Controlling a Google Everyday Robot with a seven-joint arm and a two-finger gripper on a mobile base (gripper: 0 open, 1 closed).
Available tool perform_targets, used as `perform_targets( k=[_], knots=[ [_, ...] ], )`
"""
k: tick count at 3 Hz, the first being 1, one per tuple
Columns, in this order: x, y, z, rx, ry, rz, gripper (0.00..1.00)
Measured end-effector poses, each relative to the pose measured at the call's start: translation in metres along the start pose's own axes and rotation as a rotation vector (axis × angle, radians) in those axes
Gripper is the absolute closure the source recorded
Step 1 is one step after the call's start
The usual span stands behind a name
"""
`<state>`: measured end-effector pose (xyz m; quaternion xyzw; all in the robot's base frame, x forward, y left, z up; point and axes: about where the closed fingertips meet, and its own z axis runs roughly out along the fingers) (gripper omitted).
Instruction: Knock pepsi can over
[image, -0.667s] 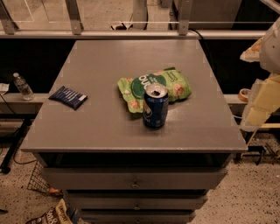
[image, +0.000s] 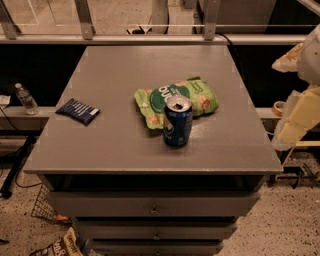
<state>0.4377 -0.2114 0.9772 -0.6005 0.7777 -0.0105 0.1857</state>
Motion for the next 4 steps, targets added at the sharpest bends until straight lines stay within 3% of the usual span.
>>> perform_targets(
  k=[1,2,3,4],
  knots=[
    [-0.008,0.004,0.019,-0.033,-0.174,0.014,0.0],
    [-0.037,0.011,0.042,-0.087,-0.384,0.041,0.0],
    [-0.077,0.015,0.055,-0.094,-0.597,0.053,0.0],
    [-0.104,0.012,0.075,-0.11,-0.684,0.057,0.0]
  ],
)
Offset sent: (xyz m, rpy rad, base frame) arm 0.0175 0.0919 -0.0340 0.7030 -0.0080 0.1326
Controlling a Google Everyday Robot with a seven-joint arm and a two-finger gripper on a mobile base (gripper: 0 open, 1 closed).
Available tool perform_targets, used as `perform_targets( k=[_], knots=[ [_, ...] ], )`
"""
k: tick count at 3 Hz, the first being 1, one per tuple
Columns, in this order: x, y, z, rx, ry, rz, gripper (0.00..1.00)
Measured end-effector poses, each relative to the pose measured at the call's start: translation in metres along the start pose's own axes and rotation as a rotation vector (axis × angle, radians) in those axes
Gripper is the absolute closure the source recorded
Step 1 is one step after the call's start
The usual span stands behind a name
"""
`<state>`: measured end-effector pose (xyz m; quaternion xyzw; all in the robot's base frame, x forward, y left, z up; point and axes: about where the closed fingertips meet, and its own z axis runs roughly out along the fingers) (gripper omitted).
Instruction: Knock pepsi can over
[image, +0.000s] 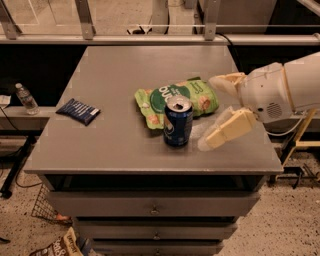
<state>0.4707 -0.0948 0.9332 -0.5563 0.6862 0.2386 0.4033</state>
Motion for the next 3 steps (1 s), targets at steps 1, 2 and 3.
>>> perform_targets(
  k=[1,2,3],
  knots=[
    [0.004,-0.006,0.027,-0.014,-0.026,0.014,0.0],
    [0.002,-0.009,0.051,-0.023,-0.051,0.016,0.0],
    [-0.003,-0.007,0.061,-0.032,-0.07,0.007,0.0]
  ],
)
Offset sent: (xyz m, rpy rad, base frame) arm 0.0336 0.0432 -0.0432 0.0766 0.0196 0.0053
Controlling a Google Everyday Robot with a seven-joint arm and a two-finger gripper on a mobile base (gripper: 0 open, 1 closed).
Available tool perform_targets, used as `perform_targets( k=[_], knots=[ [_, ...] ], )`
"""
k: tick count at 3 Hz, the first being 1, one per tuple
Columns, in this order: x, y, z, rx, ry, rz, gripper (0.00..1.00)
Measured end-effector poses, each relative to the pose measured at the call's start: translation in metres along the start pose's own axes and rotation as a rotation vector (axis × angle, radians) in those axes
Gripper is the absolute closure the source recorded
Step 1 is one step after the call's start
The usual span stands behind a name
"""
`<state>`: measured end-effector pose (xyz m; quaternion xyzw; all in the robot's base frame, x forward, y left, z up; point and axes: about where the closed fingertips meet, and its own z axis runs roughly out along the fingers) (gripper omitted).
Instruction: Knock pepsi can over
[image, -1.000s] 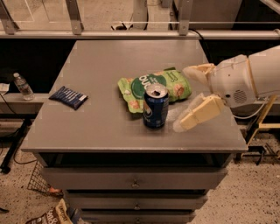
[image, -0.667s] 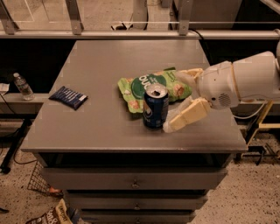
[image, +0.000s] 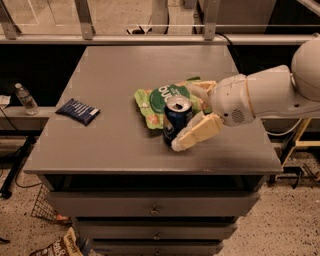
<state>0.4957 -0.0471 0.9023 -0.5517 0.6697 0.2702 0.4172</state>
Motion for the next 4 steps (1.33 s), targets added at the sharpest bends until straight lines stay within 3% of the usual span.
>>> perform_targets(
  k=[1,3,4],
  knots=[
    [-0.004,0.002,0.012,-0.018,-0.01,-0.009,0.18],
    [-0.007,0.0,0.028,-0.048,-0.016,-0.024,0.66],
    [-0.015,-0.012,0.019,-0.018,0.062,-0.096,0.89]
  ],
)
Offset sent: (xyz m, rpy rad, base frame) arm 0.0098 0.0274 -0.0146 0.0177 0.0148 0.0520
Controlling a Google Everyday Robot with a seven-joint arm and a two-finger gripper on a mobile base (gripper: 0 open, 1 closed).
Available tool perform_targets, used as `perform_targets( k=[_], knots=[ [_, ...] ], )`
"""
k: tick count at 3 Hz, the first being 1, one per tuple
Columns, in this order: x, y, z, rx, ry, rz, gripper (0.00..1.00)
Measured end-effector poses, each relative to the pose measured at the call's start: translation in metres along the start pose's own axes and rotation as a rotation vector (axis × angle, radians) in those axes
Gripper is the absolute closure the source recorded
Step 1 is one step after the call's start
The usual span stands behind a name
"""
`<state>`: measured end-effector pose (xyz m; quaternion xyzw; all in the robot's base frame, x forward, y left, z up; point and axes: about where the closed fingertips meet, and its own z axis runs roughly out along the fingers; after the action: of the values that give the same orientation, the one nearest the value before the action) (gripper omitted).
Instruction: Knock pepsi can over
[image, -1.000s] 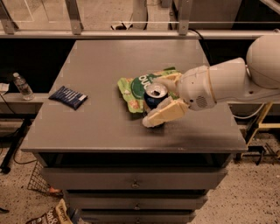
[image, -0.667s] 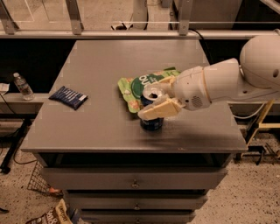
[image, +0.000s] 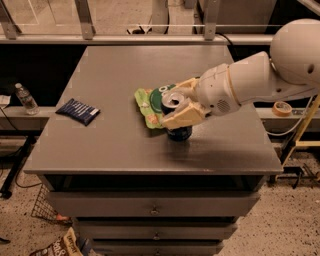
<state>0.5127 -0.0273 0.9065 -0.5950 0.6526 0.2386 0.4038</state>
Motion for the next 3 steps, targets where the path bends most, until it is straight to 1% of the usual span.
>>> perform_targets(
  k=[1,2,3],
  knots=[
    [0.002,-0.017,-0.018,0.028,0.121,-0.103,1.0],
    [0.006,-0.025,-0.032,0.02,0.261,-0.207,1.0],
    [0.022,-0.022,-0.038,-0.058,0.425,-0.306,1.0]
  ],
)
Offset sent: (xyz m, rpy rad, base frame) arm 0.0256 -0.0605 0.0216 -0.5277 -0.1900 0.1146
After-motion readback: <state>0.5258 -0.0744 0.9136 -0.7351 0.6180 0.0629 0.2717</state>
